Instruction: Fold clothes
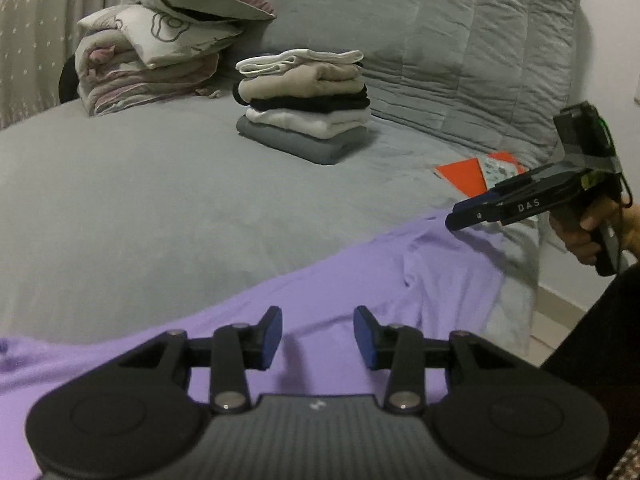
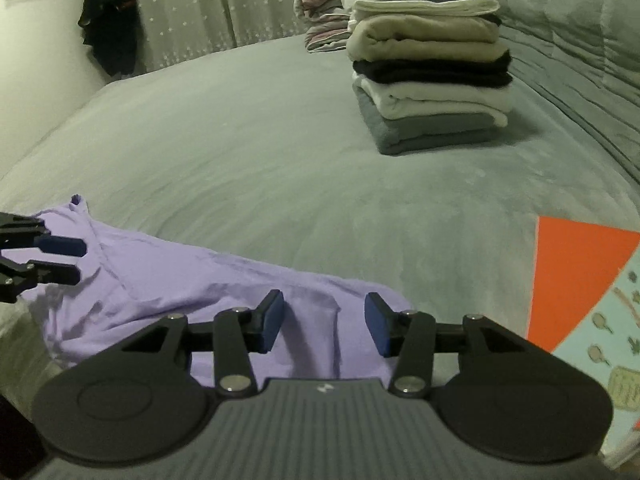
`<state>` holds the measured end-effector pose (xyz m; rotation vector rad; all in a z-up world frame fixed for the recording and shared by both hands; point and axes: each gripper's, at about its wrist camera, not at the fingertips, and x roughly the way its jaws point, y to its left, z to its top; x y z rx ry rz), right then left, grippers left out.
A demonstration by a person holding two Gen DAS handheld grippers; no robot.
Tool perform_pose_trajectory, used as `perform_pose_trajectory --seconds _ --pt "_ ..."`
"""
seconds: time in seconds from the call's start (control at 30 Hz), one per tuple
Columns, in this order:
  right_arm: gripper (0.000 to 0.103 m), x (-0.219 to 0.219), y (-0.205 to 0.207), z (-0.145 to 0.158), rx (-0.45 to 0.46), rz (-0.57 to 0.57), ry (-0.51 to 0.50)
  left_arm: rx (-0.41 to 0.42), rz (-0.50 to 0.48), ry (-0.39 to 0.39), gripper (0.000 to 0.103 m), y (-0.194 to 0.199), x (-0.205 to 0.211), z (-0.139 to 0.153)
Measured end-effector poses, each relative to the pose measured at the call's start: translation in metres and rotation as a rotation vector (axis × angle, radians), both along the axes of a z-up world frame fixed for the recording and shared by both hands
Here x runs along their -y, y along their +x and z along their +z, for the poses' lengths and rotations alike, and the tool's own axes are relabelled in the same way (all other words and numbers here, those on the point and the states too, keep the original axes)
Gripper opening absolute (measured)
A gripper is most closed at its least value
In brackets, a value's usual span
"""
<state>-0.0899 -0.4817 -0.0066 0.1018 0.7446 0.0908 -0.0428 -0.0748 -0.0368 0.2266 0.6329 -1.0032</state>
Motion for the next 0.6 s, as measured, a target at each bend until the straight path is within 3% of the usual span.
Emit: perform_pose_trajectory --seconds 0.13,0.17,0.2,0.27,0.3,0.6 --pt "0.041 -0.007 0.008 -0.007 0.003 0.019 -0.031 -0.007 -0.037 0.047 0.037 0.010 0.019 -0.011" --pt "0.033 -0.009 0.010 -0.009 0.003 0.031 -0.041 -0.013 -0.049 0.061 0.035 0.012 0.024 -0.014" --pt "0.018 -0.010 0.009 -0.011 0.003 0.042 -0.045 -0.016 -0.061 0.071 0.027 0.013 0.026 -0.015" --pt "0.004 -0.013 0.008 -0.012 0.007 0.060 -0.048 -0.015 -0.077 0.078 0.012 0.012 0.029 -0.015" --pt "0.004 -0.012 0.005 -0.010 0.019 0.060 -0.049 -0.012 -0.080 0.078 0.002 0.011 0.029 -0.014" --pt "0.003 -0.005 -0.035 0.019 0.124 0.005 -0.110 0.058 0.004 -0.043 0.001 0.008 0.028 0.005"
